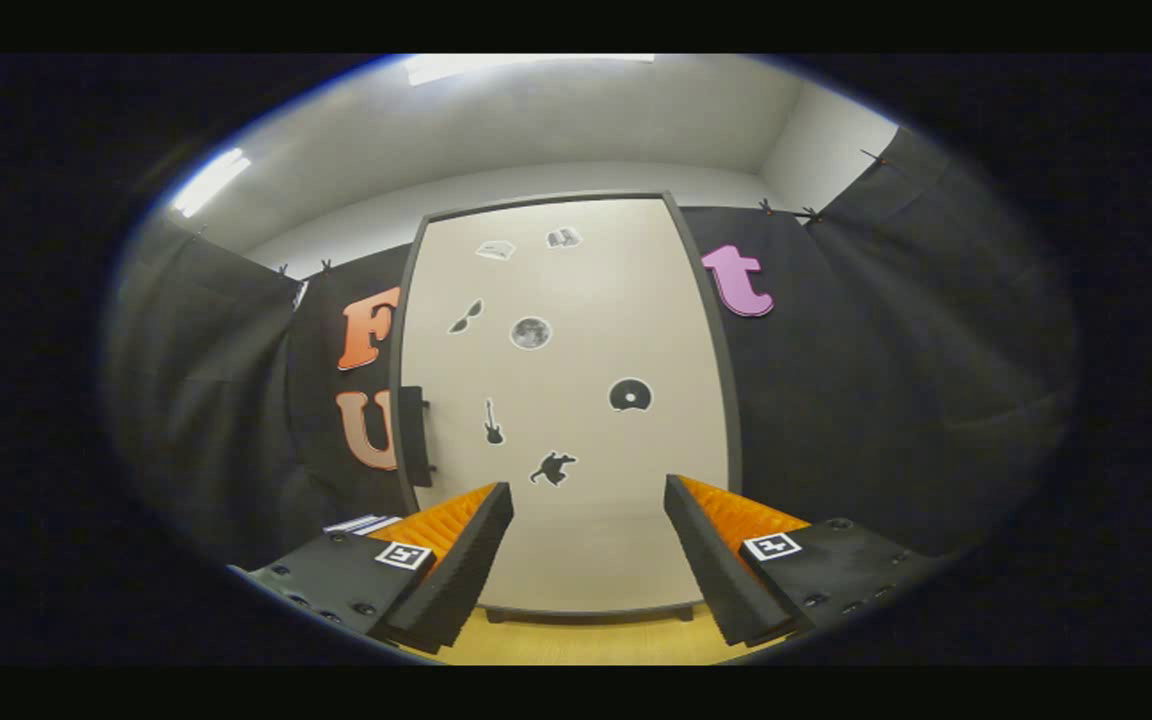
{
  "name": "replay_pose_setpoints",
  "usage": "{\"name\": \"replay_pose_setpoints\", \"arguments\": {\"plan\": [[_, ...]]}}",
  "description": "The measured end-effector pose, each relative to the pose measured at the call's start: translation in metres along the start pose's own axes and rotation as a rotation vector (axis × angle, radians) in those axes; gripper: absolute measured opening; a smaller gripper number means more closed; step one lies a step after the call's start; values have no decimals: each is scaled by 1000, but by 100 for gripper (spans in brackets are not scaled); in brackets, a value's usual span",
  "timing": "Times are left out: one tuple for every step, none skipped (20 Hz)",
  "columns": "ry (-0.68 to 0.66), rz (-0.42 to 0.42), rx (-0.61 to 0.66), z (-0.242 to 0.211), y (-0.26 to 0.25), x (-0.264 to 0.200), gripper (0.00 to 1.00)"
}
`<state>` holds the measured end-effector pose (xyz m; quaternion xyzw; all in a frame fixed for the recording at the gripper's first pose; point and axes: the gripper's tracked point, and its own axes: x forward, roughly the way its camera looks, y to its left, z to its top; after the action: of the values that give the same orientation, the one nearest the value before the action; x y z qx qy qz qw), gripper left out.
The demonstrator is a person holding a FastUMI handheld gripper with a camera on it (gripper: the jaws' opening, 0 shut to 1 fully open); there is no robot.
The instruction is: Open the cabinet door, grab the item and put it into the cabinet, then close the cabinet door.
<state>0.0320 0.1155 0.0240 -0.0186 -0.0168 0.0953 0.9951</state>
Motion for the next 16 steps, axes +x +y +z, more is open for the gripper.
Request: {"name": "replay_pose_setpoints", "arguments": {"plan": [[-7,32,8,5,19,11,97],[-11,67,16,9,37,23,98],[-13,95,23,12,55,36,98],[-11,121,31,14,72,48,98],[0,145,38,12,88,61,98],[17,164,46,8,101,74,97],[41,172,54,2,111,85,97],[66,176,57,-7,118,98,97],[85,179,53,-14,125,110,97],[109,178,39,-22,128,120,97],[131,170,20,-32,130,128,96],[146,164,8,-38,132,135,95],[157,164,6,-43,135,139,94],[165,169,8,-47,139,143,93],[173,164,4,-50,141,148,91],[179,160,0,-53,142,152,90]]}}
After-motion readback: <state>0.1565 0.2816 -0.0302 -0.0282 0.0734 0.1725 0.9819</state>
